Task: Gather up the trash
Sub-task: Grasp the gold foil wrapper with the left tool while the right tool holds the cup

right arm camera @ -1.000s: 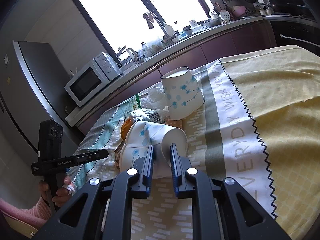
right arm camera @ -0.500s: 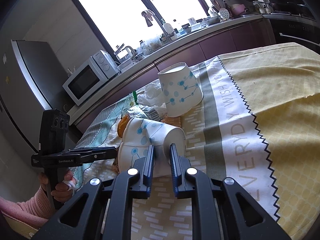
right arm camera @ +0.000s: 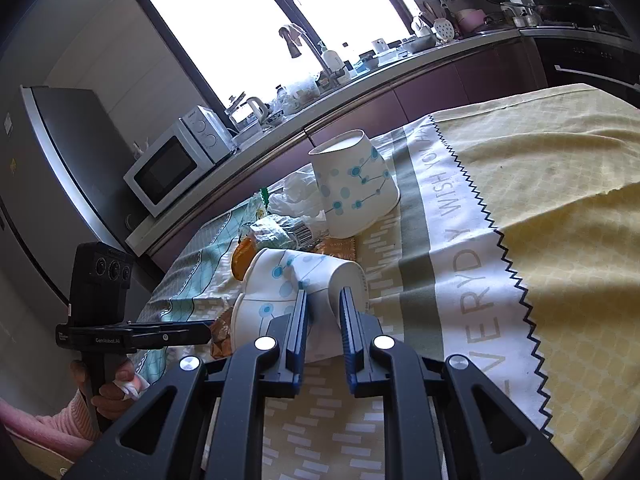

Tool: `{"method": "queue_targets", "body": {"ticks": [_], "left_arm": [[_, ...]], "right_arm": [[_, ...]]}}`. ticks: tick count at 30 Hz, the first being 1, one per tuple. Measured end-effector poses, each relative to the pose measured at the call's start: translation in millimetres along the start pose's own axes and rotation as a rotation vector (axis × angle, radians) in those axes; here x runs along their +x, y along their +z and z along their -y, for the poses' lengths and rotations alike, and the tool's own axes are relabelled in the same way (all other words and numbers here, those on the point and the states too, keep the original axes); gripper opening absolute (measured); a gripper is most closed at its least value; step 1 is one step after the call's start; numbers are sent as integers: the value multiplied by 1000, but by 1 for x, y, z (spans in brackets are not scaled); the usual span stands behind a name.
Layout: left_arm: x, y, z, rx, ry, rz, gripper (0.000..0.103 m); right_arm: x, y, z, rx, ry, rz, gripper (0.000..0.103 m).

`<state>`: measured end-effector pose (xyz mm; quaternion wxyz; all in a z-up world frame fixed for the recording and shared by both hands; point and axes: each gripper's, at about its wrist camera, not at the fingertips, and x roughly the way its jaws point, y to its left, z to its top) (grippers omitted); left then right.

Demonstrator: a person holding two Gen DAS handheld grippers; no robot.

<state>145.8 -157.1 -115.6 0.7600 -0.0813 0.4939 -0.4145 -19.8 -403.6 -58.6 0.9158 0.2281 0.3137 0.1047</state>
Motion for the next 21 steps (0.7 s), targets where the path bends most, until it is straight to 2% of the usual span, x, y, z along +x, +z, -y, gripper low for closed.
{"method": "queue_targets", "body": {"ticks": [2,3,5,8,11,13,14,16,17,21], "left_arm": [[0,-1,2,9,-4,-8,46],[1,-1,3,10,-24,-16,52],[2,-1,5,9,-56,-32,55],[3,-1,11,13,-63,-33,54],[5,0,9,-13,-57,-28,36],[5,-1,2,-51,-65,-18,29],[4,-1,0,-63,-53,-10,17],[2,-3,-3,-87,-56,0,12],[1,-4,-4,-92,-54,4,2],[-13,-10,1,-83,-52,37,2]], "right_arm": [[1,-1,-3,-13,-8,-2,14],[1,-1,-4,-15,-8,-3,14],[2,-1,-5,-19,-9,-3,14],[1,-2,-4,-18,-9,-1,15],[2,-1,-4,-17,-10,-2,15],[2,-2,-6,-20,-14,-1,15],[2,-2,-5,-19,-14,0,15],[1,-1,-5,-14,-12,3,15],[0,-1,-5,-14,-12,7,14],[-8,5,-6,-12,1,27,11]]}}
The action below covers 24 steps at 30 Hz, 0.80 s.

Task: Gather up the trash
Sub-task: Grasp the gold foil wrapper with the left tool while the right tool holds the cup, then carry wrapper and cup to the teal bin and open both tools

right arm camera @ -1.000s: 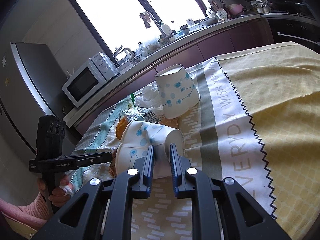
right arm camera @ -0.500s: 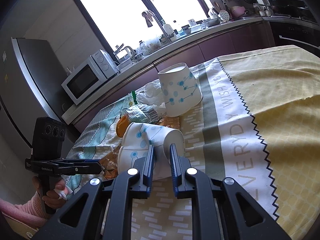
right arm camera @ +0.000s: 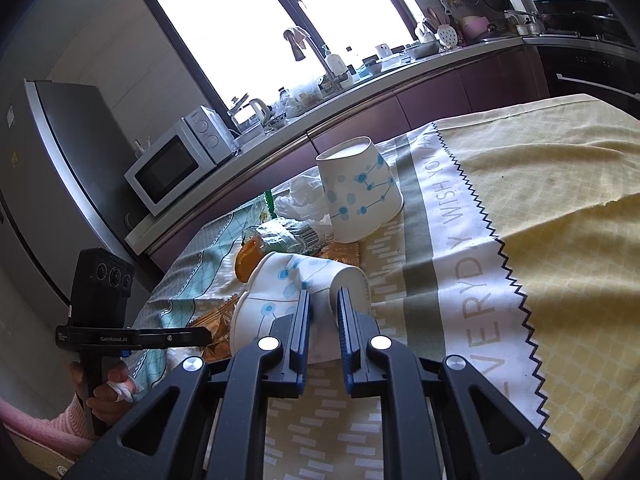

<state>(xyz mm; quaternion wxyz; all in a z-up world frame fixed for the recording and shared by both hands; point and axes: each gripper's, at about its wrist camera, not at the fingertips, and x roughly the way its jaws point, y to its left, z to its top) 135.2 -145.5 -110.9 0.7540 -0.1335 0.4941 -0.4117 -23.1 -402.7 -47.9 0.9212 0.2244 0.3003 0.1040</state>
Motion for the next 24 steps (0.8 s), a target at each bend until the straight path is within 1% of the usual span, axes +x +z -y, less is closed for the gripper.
{"method": "queue_targets", "body": {"ticks": [4,6,10,14,18,24], "left_arm": [[-34,-2,3,28,6,71,2],[-54,-3,3,40,24,110,2],[-96,-8,-5,43,48,180,2],[-142,-19,-18,27,89,259,2],[-194,-33,-40,-3,167,347,2],[-279,-57,-77,-81,351,481,2]], "right_arm": [[-9,6,-9,-28,-2,17,9],[-11,9,-15,-39,6,23,9],[-14,14,-37,-76,42,33,9],[-4,21,-68,-126,110,20,9],[25,29,-112,-191,210,-12,9],[90,38,-200,-322,370,-96,9]]}}
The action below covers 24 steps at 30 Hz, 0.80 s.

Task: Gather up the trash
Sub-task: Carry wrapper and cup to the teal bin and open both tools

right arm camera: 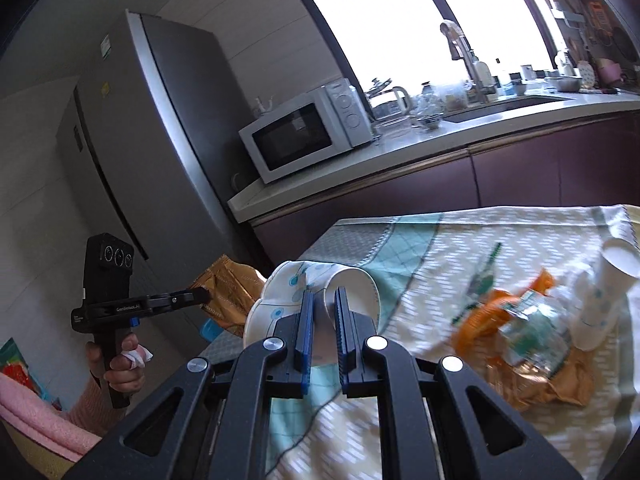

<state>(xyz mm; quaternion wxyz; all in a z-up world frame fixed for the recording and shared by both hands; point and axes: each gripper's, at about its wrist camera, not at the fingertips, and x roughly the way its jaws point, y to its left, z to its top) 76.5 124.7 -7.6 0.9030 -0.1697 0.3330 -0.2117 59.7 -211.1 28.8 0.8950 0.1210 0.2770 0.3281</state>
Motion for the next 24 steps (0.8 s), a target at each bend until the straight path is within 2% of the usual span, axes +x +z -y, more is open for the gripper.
{"method": "queue_targets", "body": {"ticks": [6,11,18,24], "left_arm": [[-51,15,-74,-86,202,78,2],[-65,17,-131,-150,314,74,2],[-50,7,-188,-201,379,11,2],[-18,-1,-205,-223,415,-54,3]], "right_arm": [[91,28,-60,-111,142,-92,9],[161,35,-95,-151,189,-166,9],[240,27,-118,-166,185,-292,9],[283,18,-120,-142,149,-379,9]]}}
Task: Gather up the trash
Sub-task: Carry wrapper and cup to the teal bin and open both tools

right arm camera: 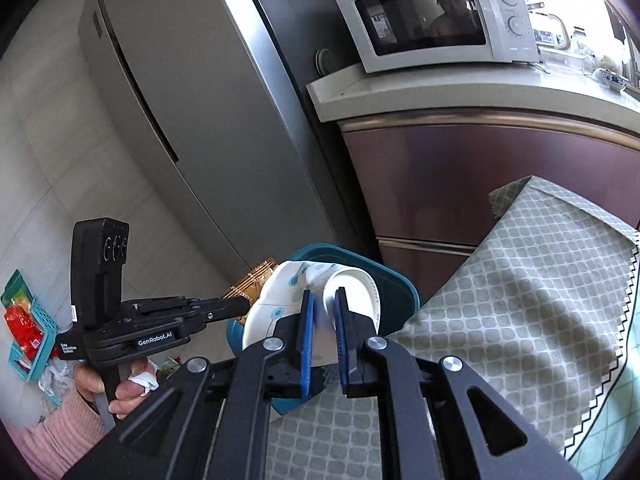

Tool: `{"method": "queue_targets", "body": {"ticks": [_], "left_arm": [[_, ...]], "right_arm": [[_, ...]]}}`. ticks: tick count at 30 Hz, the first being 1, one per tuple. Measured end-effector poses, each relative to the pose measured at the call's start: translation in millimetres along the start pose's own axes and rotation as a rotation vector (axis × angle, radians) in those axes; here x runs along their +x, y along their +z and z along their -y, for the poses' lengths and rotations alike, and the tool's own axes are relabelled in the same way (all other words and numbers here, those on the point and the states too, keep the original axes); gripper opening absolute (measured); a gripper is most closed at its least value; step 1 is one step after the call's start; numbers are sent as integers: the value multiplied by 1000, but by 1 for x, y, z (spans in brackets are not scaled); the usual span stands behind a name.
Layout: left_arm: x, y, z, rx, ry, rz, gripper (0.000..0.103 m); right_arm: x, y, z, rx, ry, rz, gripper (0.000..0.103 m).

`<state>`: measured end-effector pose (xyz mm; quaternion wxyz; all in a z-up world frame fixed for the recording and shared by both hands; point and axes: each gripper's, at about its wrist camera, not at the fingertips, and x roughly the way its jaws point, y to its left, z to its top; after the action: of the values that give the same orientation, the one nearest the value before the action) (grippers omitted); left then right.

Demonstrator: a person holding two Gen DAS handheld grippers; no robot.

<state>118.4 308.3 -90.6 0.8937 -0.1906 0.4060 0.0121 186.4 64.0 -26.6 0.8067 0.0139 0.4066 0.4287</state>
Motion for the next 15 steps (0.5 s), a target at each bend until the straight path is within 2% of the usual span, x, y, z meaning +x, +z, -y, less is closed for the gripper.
{"method": "queue_targets", "body": {"ticks": [6,9,10,11,15], "left_arm": [[28,-3,1,6,10,-43,3],[40,-3,2,3,23,-58,8],[44,-3,2,1,25,-63,9],[47,-3,2,-1,28,-68,9],[58,-2,5,5,40,-82,15]], "right_arm": [[27,2,5,28,-36,-60,10],[34,0,9,46,-60,-80,12],[35,0,10,54,-65,-84,15],[37,0,12,62,-66,-87,22],[30,-2,15,64,-72,-76,23]]}}
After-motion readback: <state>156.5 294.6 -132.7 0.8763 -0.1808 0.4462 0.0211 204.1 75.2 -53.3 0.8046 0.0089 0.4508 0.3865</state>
